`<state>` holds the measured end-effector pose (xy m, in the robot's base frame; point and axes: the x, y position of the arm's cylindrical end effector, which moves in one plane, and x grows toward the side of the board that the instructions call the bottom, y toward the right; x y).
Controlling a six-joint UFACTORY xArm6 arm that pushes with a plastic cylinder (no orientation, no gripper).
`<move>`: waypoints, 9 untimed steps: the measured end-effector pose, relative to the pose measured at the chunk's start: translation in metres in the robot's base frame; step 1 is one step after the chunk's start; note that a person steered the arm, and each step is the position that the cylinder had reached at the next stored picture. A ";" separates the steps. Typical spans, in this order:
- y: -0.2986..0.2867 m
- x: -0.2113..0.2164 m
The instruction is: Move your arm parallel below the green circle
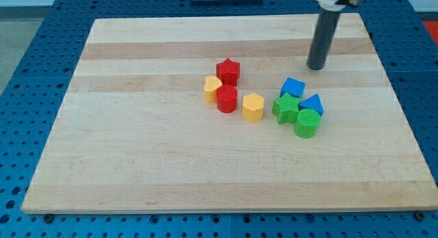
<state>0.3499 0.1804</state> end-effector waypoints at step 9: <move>0.028 0.186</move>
<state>0.5356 0.2084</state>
